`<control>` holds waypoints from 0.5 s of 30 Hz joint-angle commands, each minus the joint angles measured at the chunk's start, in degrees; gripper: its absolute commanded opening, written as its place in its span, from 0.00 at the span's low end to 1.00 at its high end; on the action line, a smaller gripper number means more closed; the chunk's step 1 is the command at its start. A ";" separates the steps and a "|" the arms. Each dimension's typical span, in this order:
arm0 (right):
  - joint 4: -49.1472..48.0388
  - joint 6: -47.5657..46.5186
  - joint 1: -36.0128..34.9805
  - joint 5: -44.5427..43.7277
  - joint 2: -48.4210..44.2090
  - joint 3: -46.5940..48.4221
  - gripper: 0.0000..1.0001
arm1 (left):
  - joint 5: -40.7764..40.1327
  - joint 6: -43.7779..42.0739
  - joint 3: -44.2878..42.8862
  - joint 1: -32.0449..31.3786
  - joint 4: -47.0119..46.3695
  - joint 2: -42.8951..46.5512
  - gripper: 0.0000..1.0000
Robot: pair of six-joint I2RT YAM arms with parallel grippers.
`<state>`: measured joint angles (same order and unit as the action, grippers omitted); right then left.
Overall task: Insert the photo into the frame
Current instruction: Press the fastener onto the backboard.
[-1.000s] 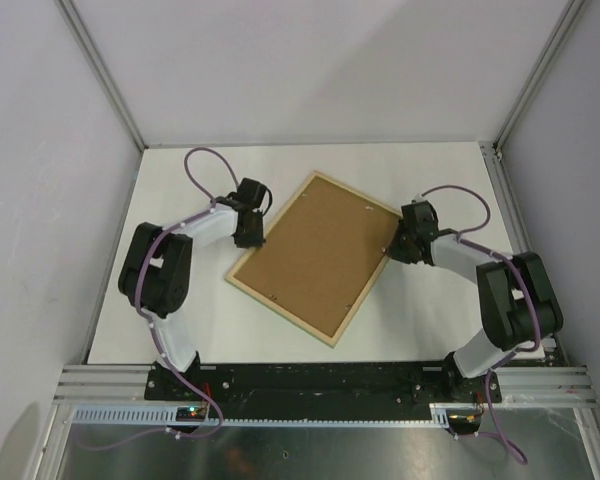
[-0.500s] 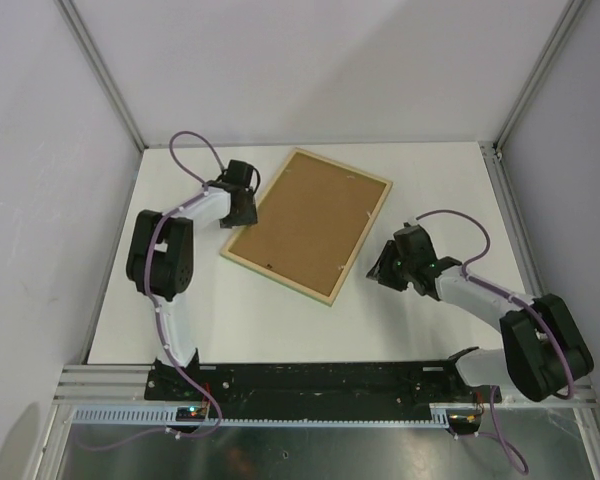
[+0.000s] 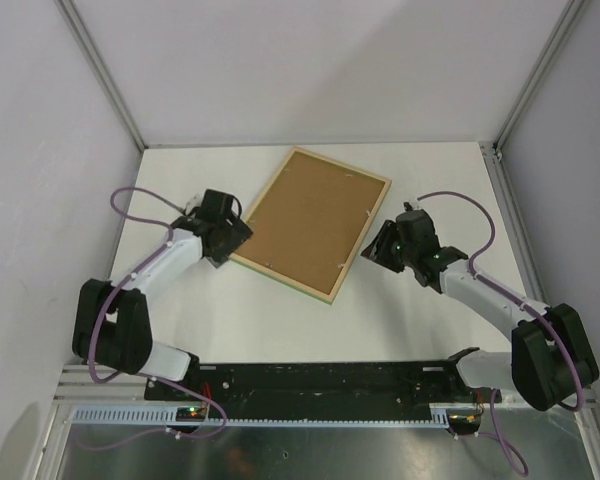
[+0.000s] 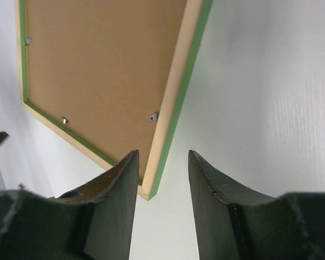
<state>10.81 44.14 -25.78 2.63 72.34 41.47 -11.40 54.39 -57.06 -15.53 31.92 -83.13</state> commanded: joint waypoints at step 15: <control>4.38 -2.79 -0.13 -2.28 -2.18 3.79 0.46 | -3.50 31.39 3.15 -13.54 1.31 -6.15 0.73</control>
<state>14.31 42.33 -25.82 1.54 71.81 43.11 -11.92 81.06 -53.67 -28.56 32.58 -87.99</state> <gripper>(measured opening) 0.458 0.737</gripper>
